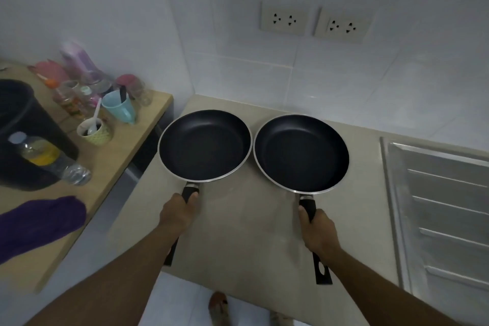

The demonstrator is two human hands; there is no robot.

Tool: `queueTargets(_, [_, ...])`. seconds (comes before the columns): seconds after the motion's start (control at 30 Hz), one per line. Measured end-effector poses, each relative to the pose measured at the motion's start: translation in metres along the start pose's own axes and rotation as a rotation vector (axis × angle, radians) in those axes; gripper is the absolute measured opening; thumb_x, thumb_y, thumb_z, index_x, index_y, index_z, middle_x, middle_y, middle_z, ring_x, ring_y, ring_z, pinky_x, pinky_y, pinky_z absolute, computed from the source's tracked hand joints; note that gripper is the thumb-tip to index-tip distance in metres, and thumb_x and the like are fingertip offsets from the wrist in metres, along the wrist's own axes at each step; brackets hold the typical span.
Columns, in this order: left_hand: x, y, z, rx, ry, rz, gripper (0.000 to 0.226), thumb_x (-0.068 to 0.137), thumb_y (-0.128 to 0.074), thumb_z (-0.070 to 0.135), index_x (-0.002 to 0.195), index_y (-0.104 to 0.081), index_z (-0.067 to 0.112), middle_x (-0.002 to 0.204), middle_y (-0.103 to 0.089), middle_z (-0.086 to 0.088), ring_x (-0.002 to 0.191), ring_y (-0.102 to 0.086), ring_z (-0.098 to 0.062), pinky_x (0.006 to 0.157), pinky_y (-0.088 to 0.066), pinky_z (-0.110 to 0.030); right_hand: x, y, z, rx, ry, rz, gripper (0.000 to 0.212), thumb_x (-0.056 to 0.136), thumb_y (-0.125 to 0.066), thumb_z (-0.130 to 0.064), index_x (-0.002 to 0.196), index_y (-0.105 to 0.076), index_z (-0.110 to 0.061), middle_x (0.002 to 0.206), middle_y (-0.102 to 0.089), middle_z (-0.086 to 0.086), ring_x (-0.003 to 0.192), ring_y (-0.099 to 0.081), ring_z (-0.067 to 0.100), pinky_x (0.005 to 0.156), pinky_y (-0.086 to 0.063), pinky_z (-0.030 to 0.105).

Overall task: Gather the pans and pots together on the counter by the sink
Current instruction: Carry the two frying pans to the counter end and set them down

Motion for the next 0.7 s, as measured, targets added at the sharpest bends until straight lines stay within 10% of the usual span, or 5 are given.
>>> queueTargets(0.7, [0.123, 0.038, -0.005, 0.178, -0.061, -0.225, 0.060, 0.100, -0.035, 0.053, 0.133, -0.042, 0.004, 0.124, -0.056, -0.025, 0.107, -0.058, -0.041, 0.087, -0.047, -0.043, 0.003, -0.077, -0.080, 0.069, -0.130, 0.063, 0.045, 0.099, -0.044, -0.054, 0.099, -0.048, -0.008, 0.083, -0.058, 0.006, 0.077, -0.064, 0.028, 0.070, -0.057, 0.043])
Point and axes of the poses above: each hand's wrist, its own x-axis towards the middle knuckle, its own y-axis out of the back of the hand, z = x × y, the point moved 6 cm from there along x, towards the middle knuckle
